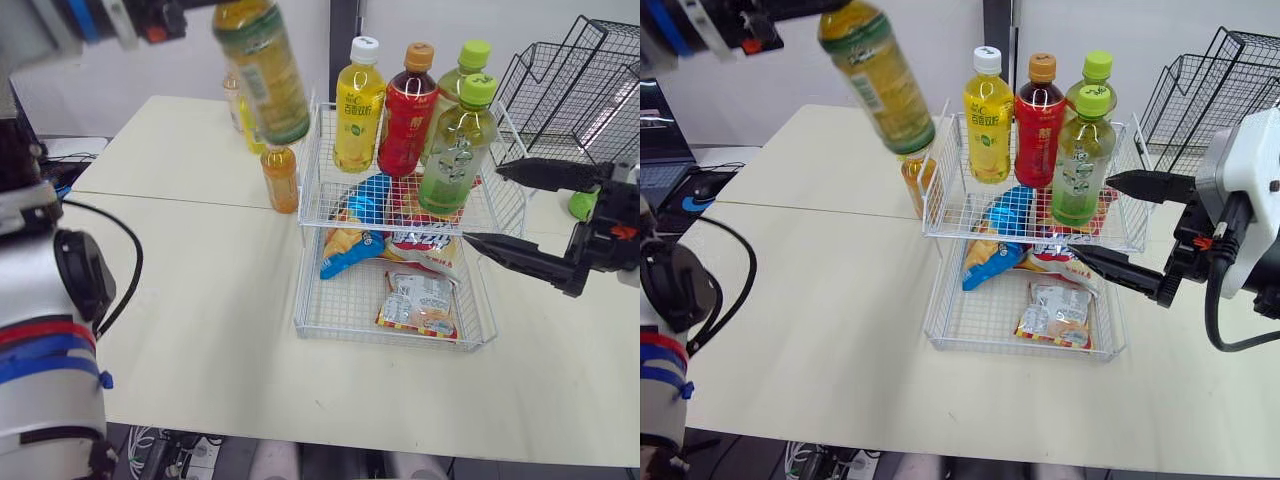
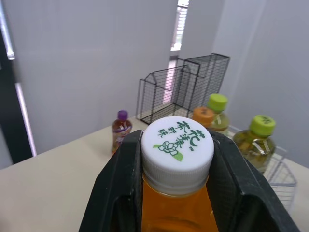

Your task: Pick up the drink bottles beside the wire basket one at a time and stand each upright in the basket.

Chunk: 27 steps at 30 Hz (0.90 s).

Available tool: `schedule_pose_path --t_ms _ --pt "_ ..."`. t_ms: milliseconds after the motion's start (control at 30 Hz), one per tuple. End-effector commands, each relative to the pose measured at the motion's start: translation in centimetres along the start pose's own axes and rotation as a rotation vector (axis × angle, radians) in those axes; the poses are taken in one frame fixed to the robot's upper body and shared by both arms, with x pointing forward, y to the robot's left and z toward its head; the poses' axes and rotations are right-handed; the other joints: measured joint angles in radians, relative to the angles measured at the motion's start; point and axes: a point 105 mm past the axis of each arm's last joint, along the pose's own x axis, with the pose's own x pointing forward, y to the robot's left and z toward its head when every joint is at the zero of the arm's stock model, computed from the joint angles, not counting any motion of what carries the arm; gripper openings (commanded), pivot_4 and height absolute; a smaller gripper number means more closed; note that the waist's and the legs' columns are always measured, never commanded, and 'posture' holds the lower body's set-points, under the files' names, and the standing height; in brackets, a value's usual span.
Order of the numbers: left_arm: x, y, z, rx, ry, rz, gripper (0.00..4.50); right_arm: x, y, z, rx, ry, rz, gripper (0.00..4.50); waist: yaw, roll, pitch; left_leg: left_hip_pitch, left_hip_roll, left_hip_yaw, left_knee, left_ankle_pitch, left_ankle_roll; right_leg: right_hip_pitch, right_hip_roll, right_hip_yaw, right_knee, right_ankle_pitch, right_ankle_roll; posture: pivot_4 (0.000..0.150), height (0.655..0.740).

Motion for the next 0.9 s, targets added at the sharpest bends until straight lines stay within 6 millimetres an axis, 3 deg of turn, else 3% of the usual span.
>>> schedule_pose_path --t_ms 33,100,267,467,800,900 --pt "1.4 -2.9 2.7 0.049 -0.039 -0.159 1.36 -0.3 0.0 0.6 -0.037 -0.028 -0.036 4.5 -0.001 0.0 0.0 0.0 0.0 0.0 0.0 0.0 0.0 0.0 0.0 0.0 0.0 0.0 0.0 0.15 0.74" --pt "2.9 -4.1 2.4 0.063 -0.007 -0.235 1.36 -0.3 0.1 0.5 -0.039 -0.026 -0.046 4.5 0.0 0.0 0.0 0.0 0.0 0.0 0.0 0.0 0.0 0.0 0.0 0.0 0.0 0.0 0.0 0.15 0.74" --pt "6.6 -4.8 -1.2 0.143 0.107 -0.296 1.36 -0.6 -0.3 0.2 -0.04 -0.018 -0.088 4.5 -0.003 0.001 0.0 0.0 0.0 0.001 0.0 0.0 0.0 -0.001 0.0 0.001 0.0 0.0 -0.001 0.15 0.74" --pt "9.8 -5.6 -3.9 0.196 0.132 -0.34 1.36 -1.3 -0.7 0.0 -0.042 -0.004 -0.129 4.5 -0.006 0.001 0.0 -0.002 0.0 0.002 0.0 0.0 0.0 -0.003 0.0 0.002 0.001 0.0 -0.001 0.15 0.74" --pt "11.7 -6.1 -5.8 0.24 0.162 -0.417 1.36 -1.9 -0.8 -0.2 -0.04 0.002 -0.152 4.5 -0.005 0.001 0.0 -0.005 -0.001 0.0 0.0 0.0 0.0 -0.005 0.001 0.002 0.0 0.0 -0.001 0.15 0.74" --pt "12.0 -6.0 -5.9 0.224 0.166 -0.416 2.34 -2.0 -0.9 -0.3 -0.04 0.002 -0.155 4.5 -0.004 0.001 0.0 -0.006 -0.001 0.0 0.001 0.0 0.0 -0.004 0.001 0.001 0.0 0.0 -0.001 0.15 0.74"
